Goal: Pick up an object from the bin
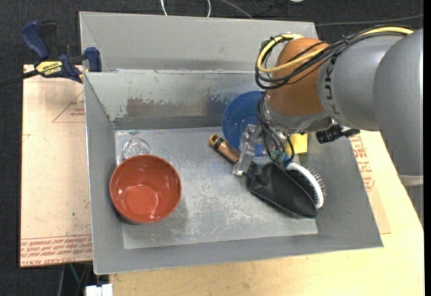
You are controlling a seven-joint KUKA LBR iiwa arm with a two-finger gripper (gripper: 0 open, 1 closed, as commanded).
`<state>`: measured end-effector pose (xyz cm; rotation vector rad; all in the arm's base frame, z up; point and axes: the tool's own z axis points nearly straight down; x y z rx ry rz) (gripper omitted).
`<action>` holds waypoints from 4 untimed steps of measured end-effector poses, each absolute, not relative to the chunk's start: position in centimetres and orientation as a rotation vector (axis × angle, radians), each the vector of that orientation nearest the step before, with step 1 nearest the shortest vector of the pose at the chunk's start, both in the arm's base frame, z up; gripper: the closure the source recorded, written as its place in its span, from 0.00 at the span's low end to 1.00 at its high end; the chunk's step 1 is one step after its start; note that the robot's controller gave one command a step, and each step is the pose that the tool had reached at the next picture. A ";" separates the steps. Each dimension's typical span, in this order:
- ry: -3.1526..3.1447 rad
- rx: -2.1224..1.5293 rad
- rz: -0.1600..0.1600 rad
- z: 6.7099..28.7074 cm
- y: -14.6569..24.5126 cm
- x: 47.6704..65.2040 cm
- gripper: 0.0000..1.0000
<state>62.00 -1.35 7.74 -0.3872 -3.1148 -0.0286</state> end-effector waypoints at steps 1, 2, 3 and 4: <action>-3.111 -0.383 -0.035 8.3 -1.7 61.3 1.00; -3.110 -0.364 -0.035 8.4 -1.8 61.5 1.00; -3.086 -0.414 -0.040 7.8 -1.8 62.4 1.00; -3.070 -0.535 -0.040 8.5 -2.3 61.3 1.00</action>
Offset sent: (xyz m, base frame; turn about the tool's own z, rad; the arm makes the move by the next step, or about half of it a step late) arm 0.0020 -0.0089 0.0100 -0.0315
